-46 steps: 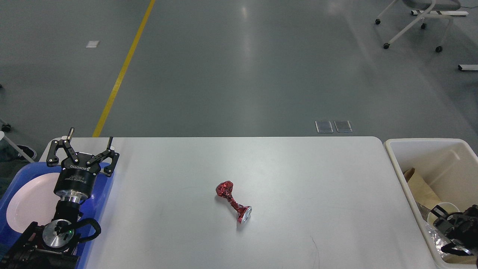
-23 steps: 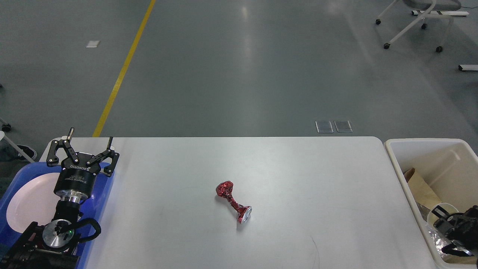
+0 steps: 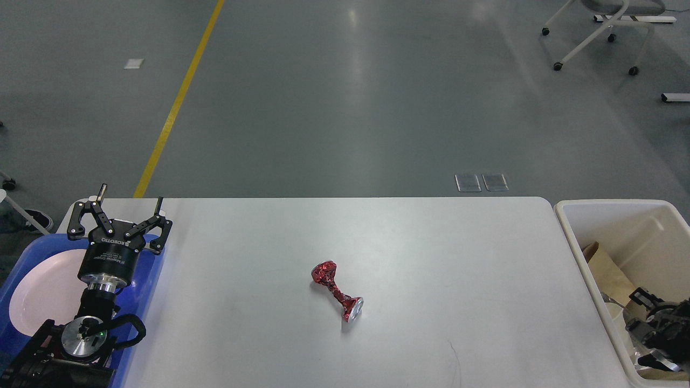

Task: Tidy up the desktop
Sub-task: 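Raise the right gripper out of the bin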

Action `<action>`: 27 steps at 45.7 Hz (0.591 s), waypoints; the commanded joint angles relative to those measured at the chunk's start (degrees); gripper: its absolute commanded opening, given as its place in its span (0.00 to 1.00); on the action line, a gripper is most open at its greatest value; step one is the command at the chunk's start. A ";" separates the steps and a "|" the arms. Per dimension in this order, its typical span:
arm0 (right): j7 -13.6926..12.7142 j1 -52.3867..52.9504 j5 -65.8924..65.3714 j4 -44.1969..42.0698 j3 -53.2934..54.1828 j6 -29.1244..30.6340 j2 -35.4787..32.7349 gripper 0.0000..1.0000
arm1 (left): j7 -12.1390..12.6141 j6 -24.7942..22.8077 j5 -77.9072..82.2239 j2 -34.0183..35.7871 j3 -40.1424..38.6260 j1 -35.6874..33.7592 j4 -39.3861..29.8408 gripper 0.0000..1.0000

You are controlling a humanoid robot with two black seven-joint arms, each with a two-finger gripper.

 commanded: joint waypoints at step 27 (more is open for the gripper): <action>-0.23 21.78 -14.52 21.57 -1.98 14.48 -10.19 1.00 | 0.00 0.00 0.00 0.00 0.00 -0.03 0.00 0.96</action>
